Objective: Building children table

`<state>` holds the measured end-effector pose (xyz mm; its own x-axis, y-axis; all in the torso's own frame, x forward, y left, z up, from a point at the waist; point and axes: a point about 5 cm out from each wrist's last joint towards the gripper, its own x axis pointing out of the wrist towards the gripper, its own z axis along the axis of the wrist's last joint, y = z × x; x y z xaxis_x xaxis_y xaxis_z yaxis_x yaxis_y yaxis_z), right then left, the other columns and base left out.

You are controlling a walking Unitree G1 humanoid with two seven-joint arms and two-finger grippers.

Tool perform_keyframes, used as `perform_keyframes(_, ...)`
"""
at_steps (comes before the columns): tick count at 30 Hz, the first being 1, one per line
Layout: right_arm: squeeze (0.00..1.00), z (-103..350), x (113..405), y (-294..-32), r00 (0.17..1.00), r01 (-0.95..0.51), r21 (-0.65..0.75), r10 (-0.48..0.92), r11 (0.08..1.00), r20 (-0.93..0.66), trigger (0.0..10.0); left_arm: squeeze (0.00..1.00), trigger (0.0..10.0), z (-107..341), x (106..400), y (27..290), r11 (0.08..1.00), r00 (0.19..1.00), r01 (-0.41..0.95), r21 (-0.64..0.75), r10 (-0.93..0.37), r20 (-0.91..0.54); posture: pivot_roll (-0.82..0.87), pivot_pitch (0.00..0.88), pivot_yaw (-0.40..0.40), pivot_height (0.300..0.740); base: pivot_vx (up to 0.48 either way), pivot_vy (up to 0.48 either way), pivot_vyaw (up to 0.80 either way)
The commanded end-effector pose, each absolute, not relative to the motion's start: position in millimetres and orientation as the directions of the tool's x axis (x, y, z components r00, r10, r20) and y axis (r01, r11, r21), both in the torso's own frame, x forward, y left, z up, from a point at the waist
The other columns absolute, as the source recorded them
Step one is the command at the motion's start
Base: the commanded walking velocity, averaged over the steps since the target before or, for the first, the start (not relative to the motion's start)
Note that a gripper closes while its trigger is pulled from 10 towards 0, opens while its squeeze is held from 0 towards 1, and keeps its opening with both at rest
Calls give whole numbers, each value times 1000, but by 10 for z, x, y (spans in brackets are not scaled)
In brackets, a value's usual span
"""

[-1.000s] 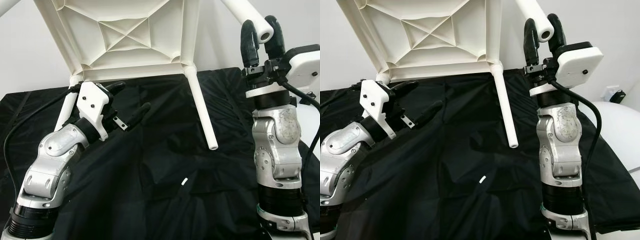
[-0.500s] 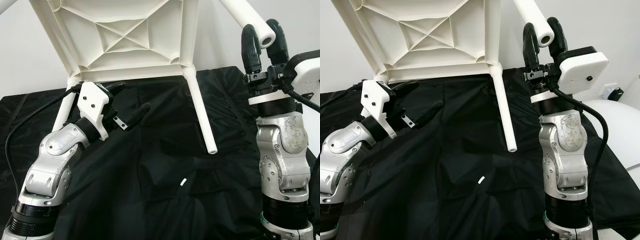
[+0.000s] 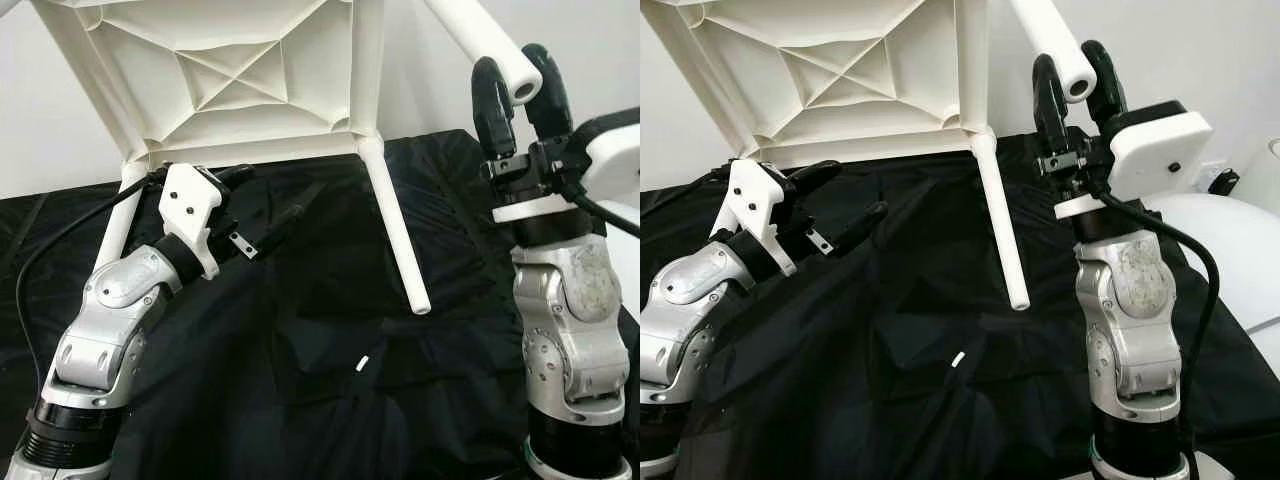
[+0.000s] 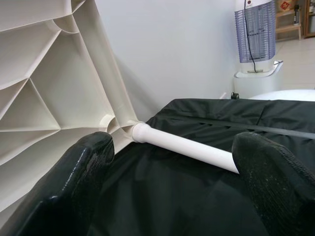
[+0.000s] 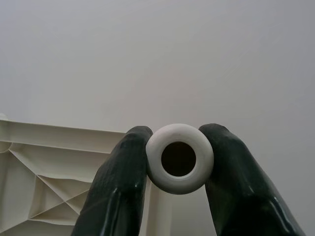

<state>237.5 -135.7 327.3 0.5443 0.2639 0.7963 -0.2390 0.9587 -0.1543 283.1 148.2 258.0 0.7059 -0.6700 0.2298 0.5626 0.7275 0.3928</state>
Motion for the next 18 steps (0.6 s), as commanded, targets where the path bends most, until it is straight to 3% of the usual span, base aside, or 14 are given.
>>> perform_keyframes(1,0,3191,2312,-1179,524,-385,-182,377,905,764,0,0,10000,2582,2843,1494,721,704,558,412,-674,224,-117,128,135,740,0,0,0)
perform_keyframes(18,0,3151,2117,-1203,510,-389,-203,393,899,765,0,0,10000,2614,2929,1460,693,681,576,434,-700,215,-147,123,168,740,0,0,0)
